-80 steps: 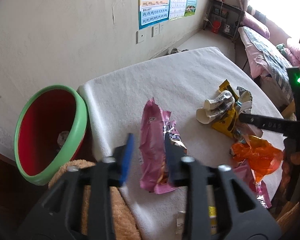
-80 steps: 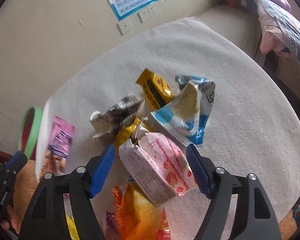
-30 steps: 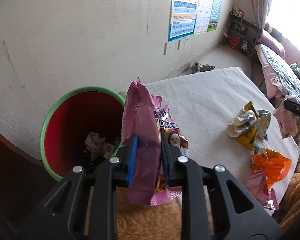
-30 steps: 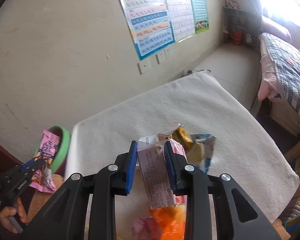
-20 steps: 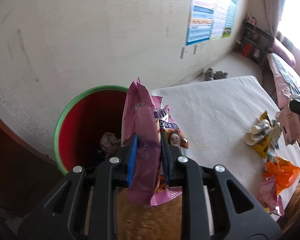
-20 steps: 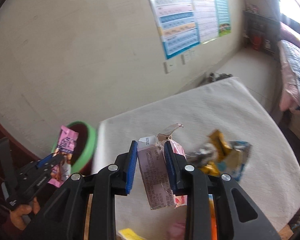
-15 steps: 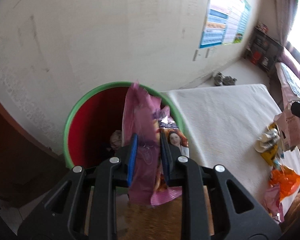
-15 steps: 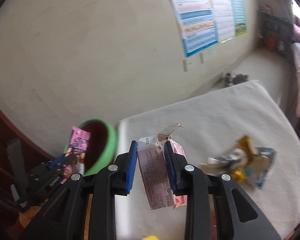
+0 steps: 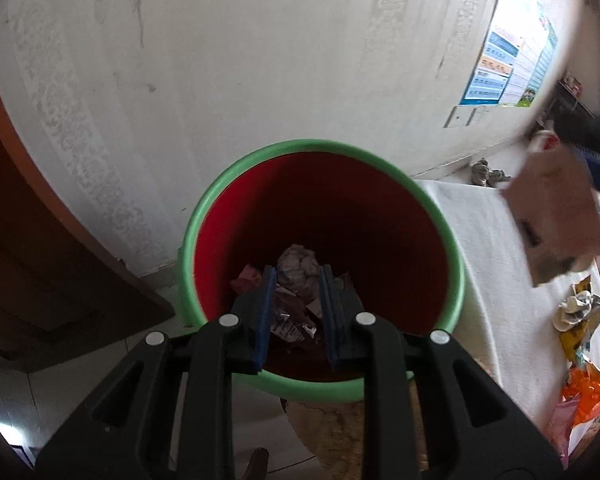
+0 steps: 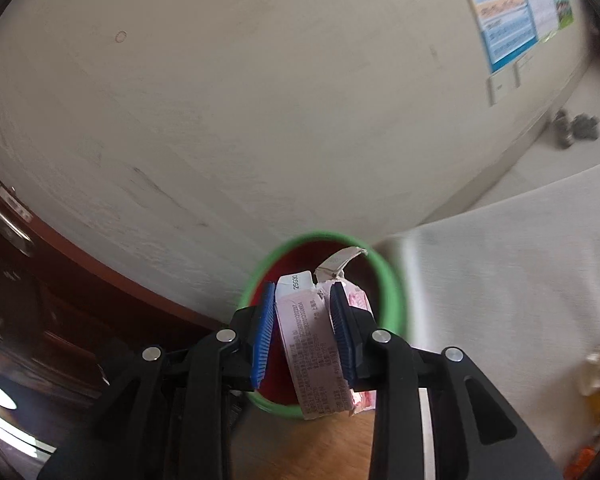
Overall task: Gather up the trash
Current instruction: 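Release the white receipt into the red bin with the right tool, then grasp the yellow milk carton with the left tool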
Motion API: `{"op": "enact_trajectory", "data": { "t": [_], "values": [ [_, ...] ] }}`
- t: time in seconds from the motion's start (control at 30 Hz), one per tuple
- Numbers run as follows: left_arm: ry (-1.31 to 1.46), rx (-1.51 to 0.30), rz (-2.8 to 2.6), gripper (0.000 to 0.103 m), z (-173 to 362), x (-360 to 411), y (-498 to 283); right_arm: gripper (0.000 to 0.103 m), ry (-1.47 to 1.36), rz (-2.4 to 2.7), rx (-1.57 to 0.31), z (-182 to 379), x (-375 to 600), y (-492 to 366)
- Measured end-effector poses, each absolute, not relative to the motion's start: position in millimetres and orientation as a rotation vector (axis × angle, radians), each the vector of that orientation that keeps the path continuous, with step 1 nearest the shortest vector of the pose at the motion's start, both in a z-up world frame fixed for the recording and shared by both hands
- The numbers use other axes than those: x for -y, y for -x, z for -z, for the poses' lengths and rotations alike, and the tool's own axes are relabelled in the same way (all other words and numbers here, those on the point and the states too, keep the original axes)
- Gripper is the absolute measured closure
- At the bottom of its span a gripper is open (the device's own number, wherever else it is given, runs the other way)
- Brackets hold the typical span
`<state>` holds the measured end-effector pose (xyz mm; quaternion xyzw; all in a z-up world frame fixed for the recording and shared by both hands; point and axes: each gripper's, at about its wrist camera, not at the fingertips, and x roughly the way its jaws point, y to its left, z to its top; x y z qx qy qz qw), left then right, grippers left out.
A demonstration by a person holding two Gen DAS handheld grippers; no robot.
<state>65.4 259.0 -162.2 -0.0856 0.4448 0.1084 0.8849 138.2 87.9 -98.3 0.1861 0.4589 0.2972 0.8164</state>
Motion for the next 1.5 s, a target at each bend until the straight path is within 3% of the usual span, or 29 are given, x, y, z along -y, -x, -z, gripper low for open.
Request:
{"op": "enact_trajectory", "data": {
  "t": [0.03, 0.07, 0.13, 0.3, 0.47, 0.87, 1.0, 1.37, 1.4, 1.5],
  "values": [
    [0.181, -0.929, -0.230, 0.082, 163.3, -260.8, -64.9, 0.069, -0.404, -0.638, -0.979, 97.8, -93.1, -141.4],
    [0.185, -0.934, -0.233, 0.082, 164.6, -262.1, -64.5, 0.056, -0.412, -0.640, -0.974, 96.8, -97.0, -143.9],
    [0.191, -0.942, -0.237, 0.082, 166.8, -263.4, -64.2, 0.047, -0.417, -0.635, -0.956, 94.1, -99.1, -144.9],
    [0.180, -0.938, -0.221, 0.080, 164.6, -256.0, -65.7, 0.047, -0.369, -0.611, -0.916, 85.7, -87.3, -129.8],
    [0.150, -0.934, -0.189, 0.071, 160.6, -240.1, -65.8, 0.045, -0.306, -0.531, -0.875, 81.1, -45.2, -102.2],
    [0.060, -0.896, -0.081, 0.058, 141.4, -185.4, -59.4, 0.028, -0.126, -0.195, -0.889, 104.7, 97.0, -37.8],
    [0.040, -0.892, -0.024, 0.046, 137.2, -159.5, -54.2, 0.025, -0.175, -0.081, -0.938, 125.7, 149.2, -37.4],
    [-0.003, -0.970, 0.238, 0.032, 146.8, -79.8, -24.6, 0.026, -0.449, -0.110, -1.154, 215.7, 196.4, -73.0],
    [-0.023, -0.975, 0.260, 0.031, 148.0, -72.3, -22.6, 0.029, -0.463, -0.116, -1.157, 217.2, 196.7, -71.6],
    [-0.085, -0.980, 0.325, 0.031, 153.2, -50.8, -16.5, 0.049, -0.475, -0.133, -1.192, 223.7, 196.2, -73.5]
  ]
}}
